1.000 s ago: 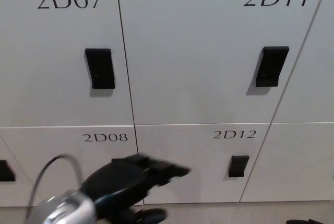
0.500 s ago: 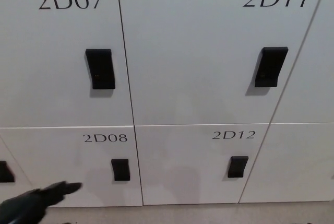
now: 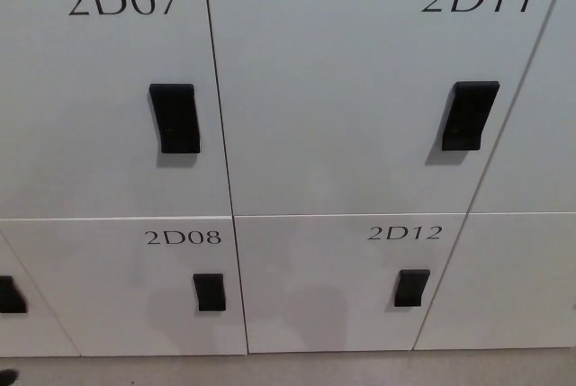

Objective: The robot uses its left hand to push the door of an open cabinet towards the right and closes it

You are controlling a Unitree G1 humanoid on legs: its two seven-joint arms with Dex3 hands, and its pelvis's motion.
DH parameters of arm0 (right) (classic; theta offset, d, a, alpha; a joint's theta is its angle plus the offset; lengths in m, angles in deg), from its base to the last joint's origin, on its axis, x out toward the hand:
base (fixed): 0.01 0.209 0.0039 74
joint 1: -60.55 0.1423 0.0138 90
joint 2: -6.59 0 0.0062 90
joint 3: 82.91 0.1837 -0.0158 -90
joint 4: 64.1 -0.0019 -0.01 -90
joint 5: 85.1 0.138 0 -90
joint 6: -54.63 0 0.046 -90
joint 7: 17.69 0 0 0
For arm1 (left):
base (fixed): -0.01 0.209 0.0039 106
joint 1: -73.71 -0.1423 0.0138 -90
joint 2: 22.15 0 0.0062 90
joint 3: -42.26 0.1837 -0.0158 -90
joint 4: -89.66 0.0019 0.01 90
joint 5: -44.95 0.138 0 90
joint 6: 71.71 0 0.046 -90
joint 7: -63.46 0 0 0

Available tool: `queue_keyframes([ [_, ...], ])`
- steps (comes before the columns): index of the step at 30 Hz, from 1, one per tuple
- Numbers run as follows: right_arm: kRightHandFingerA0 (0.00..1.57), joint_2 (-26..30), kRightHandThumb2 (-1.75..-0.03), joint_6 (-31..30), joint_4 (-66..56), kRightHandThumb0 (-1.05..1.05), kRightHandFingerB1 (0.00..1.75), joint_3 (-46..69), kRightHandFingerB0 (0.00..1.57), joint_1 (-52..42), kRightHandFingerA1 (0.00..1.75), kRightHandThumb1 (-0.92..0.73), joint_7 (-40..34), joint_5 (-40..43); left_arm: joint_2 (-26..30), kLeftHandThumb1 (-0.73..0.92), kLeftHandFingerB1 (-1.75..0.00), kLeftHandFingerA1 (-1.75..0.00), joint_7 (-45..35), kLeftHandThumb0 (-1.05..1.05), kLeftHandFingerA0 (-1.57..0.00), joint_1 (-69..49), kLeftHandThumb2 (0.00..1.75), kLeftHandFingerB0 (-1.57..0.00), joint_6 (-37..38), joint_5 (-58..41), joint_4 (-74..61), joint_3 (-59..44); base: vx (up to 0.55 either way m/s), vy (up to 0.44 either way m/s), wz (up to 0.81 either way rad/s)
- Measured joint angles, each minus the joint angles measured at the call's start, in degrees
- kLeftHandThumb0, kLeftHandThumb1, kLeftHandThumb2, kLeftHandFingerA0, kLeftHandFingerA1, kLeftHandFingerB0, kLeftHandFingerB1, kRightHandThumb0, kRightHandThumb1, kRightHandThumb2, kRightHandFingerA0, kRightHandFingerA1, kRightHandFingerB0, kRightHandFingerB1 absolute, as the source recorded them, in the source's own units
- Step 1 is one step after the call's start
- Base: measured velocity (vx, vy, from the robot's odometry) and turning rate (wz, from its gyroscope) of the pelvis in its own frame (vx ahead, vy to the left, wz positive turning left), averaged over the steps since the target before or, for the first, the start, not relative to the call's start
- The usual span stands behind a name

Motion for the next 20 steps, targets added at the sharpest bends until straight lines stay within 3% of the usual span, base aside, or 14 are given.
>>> queue_keyframes([
  [10,0.25,0.29,-0.67,-1.63,0.14,-0.59,0.29,-1.0,0.21,0.02,0.32,-0.89,1.01,-0.52,-2.36,0.92,-0.32,-0.35,-3.06,-0.73,-0.34,4.35,0.72,-0.26,0.21,-6.55,15.24,-7.46,0.0,0.0,0.0],
  [20,0.24,0.77,-0.67,-2.9,0.09,-0.57,0.28,-1.36,0.19,-0.09,0.32,-0.9,1.63,-0.88,-3.09,0.92,-0.31,-0.35,-4.98,-0.74,-0.36,6.15,0.71,-0.25,0.2,-8.61,18.35,-7.83,0.0,0.0,0.0],
])
